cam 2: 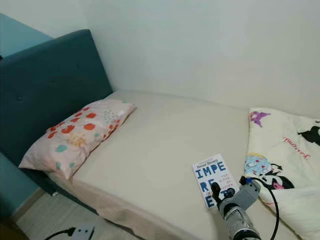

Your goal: Clean up the room

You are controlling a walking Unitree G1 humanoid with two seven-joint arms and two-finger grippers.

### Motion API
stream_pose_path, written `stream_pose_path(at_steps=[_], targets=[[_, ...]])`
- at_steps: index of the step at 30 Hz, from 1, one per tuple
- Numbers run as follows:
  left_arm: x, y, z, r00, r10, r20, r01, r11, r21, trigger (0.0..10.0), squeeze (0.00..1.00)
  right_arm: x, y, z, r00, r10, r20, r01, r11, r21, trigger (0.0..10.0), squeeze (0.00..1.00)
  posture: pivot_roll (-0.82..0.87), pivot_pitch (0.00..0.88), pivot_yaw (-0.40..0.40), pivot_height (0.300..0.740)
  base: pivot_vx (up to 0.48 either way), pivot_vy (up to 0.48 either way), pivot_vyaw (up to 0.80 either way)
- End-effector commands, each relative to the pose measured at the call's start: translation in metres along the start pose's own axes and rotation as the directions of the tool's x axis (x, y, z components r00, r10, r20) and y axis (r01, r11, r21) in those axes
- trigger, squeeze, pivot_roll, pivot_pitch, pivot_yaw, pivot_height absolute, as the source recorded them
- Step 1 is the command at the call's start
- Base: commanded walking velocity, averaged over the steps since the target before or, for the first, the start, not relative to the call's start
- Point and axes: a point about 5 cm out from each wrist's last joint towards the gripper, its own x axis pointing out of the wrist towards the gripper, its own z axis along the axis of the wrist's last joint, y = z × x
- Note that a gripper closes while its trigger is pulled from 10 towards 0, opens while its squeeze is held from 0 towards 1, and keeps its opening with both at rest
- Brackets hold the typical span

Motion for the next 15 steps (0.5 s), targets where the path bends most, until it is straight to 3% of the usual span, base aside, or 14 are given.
stream_pose_path(at_steps=[1, 7, 15], targets=[[-0.001, 0.007, -0.002, 1.000, 0.010, -0.003, -0.010, 1.000, 0.024, 10.0, 0.00, 0.000, 0.002, -0.005, 1.000, 0.007, -0.002, -0.007, 0.999, 0.036, 10.0, 0.00, -0.05, 0.041, 0.125, 0.631, 0.000, 0.000, 0.00], [-0.002, 0.010, -0.002, 1.000, 0.012, 0.001, -0.013, 0.999, 0.031, 10.0, 0.00, 0.000, 0.001, -0.003, 1.000, -0.004, 0.022, 0.002, 0.998, 0.059, 10.0, 0.00, -0.04, 0.055, 0.131, 0.607, 0.000, 0.000, 0.00], [-0.002, 0.007, -0.001, 1.000, -0.006, 0.013, 0.005, 0.999, 0.049, 10.0, 0.00, -0.001, -0.006, 0.010, 0.997, -0.034, 0.071, 0.028, 0.996, 0.083, 10.0, 0.00, -0.03, 0.087, 0.134, 0.607, 0.000, 0.000, 0.00]])
